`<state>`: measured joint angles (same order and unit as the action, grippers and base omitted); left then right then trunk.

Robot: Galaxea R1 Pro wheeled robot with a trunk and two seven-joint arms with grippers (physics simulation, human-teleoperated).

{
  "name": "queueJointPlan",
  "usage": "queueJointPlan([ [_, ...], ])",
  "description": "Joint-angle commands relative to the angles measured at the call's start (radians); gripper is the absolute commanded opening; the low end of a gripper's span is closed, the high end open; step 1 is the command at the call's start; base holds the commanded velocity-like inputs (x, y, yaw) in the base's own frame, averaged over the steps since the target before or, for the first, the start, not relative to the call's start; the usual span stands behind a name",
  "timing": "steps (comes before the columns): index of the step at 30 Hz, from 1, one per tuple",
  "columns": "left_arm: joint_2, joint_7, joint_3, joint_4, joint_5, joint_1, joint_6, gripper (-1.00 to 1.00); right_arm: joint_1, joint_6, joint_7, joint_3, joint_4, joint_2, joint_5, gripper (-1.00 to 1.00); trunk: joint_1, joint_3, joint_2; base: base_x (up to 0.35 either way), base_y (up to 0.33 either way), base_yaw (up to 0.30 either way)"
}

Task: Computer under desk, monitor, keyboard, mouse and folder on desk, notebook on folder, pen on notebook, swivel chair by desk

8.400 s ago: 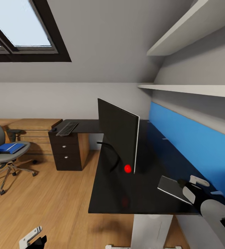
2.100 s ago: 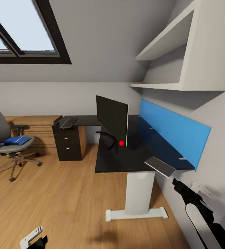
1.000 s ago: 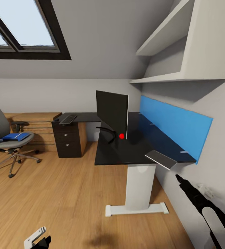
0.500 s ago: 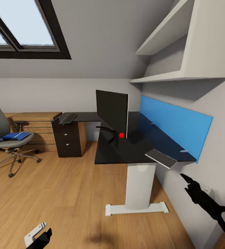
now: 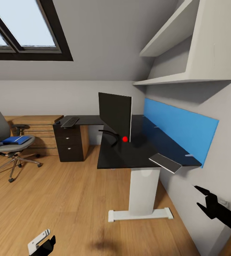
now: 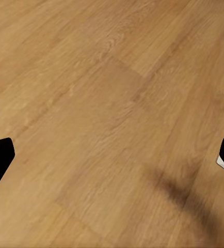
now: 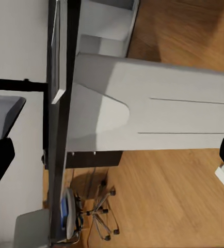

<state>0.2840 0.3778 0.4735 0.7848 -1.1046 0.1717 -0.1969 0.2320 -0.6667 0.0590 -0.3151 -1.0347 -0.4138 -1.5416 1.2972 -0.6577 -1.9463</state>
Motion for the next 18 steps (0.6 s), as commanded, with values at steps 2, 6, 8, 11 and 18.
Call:
queueJointPlan([
  [2,0.001,0.006,0.008,0.0,-0.01,0.001,-0.009,1.0,0.001,-0.005,-0.013,-0.002,0.002,0.0,0.0,1.0,0.0,-0.001,-0.001,0.0,0.0,0.0],
  [6,-0.001,0.006,0.008,-0.005,-0.011,0.001,-0.009,1.0,0.001,-0.005,-0.048,0.002,0.002,0.001,-0.002,1.0,0.0,-0.001,-0.001,0.0,0.0,0.0],
  [8,0.0,0.006,0.008,-0.009,-0.011,0.001,-0.01,1.0,0.001,-0.005,-0.05,0.005,0.002,0.003,-0.001,1.0,0.0,-0.001,-0.001,0.0,0.0,0.0],
  [11,0.0,0.006,0.008,-0.011,-0.01,0.001,-0.01,1.0,0.001,-0.005,-0.051,0.01,0.001,0.014,0.0,1.0,0.0,-0.001,-0.001,0.0,0.0,0.0],
  [18,0.0,0.006,0.008,-0.013,-0.009,0.001,-0.01,1.0,0.001,-0.04,-0.05,0.012,-0.028,0.026,-0.008,1.0,0.0,-0.001,-0.001,0.0,0.0,0.0],
])
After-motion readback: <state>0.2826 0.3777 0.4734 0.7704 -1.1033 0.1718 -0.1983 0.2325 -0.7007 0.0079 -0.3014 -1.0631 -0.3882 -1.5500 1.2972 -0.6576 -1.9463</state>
